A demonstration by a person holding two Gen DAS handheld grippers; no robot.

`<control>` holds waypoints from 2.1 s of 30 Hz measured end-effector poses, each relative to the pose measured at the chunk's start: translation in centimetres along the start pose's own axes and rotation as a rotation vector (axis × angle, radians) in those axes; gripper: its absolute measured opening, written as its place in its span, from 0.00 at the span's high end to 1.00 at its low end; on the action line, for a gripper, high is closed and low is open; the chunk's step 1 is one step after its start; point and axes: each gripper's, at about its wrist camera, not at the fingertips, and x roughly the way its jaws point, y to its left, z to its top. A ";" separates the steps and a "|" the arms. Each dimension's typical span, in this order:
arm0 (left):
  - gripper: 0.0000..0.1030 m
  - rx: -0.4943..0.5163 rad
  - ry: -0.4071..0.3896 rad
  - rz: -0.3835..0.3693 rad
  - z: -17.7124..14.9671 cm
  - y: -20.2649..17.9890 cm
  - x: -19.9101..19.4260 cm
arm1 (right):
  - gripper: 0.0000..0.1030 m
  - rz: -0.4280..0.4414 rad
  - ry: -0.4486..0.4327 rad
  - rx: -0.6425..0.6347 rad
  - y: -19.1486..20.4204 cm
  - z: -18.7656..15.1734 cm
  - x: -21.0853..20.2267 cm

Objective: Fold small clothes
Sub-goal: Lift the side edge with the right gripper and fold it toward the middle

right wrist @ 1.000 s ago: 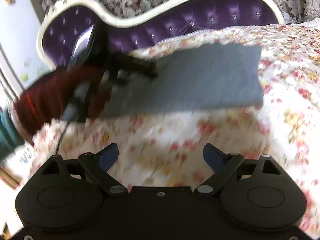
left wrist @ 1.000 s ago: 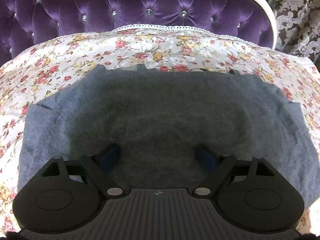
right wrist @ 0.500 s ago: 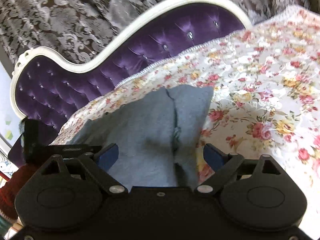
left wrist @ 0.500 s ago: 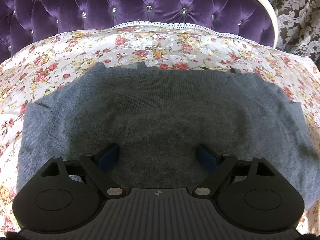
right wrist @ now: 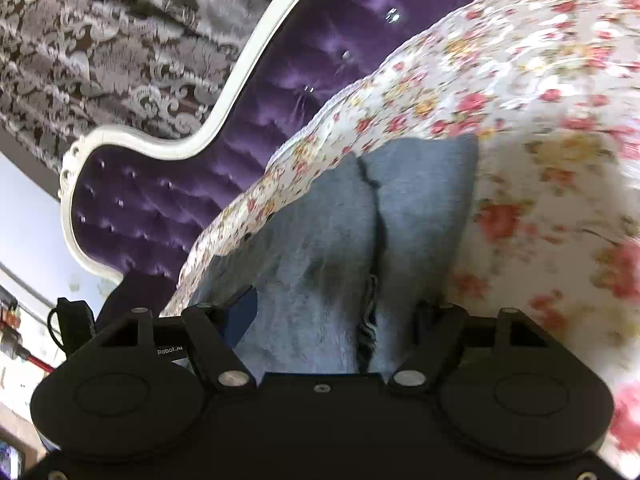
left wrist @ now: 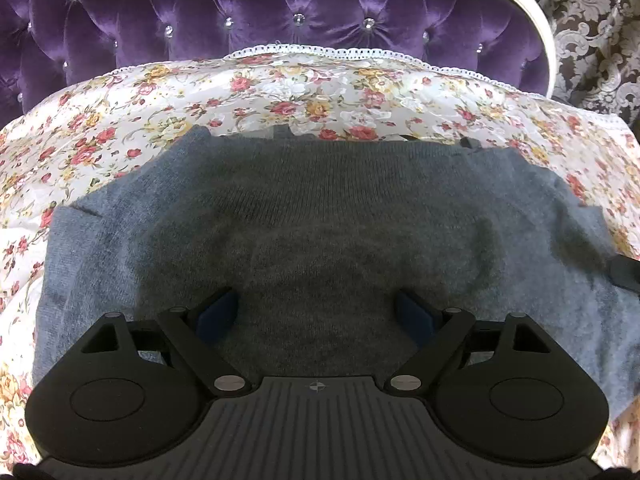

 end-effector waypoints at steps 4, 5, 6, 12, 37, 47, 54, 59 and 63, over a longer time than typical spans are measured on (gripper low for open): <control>0.16 -0.006 0.000 0.002 0.1 0.0 -0.1 | 0.50 -0.031 0.032 -0.013 0.7 0.5 1.7; 0.16 -0.008 0.000 0.002 0.1 0.0 -0.1 | 0.70 -0.055 0.040 -0.010 0.7 0.5 1.9; 0.16 -0.008 0.001 0.003 0.1 0.0 -0.1 | 0.70 -0.074 0.037 -0.011 0.8 0.5 2.0; 0.21 -0.037 -0.004 -0.028 0.8 0.6 -0.5 | 0.71 -0.143 0.023 -0.078 3.1 0.7 0.9; 0.34 -0.267 -0.156 0.004 -11.4 16.1 -13.6 | 0.72 -0.257 0.167 -0.455 23.9 -1.5 10.5; 0.34 -0.310 -0.152 -0.003 -13.7 18.6 -14.1 | 0.69 -0.308 0.301 -0.602 27.8 -7.8 19.3; 0.34 -0.321 -0.148 -0.007 -14.2 19.1 -14.2 | 0.50 -0.089 0.260 -0.568 28.8 -8.3 18.7; 0.34 -0.320 -0.151 -0.016 -13.6 19.0 -14.2 | 0.49 0.055 0.130 -0.515 28.6 -6.1 13.8; 0.34 -0.309 -0.158 -0.024 -12.7 18.8 -14.3 | 0.48 0.010 0.075 -0.545 27.3 -6.0 10.1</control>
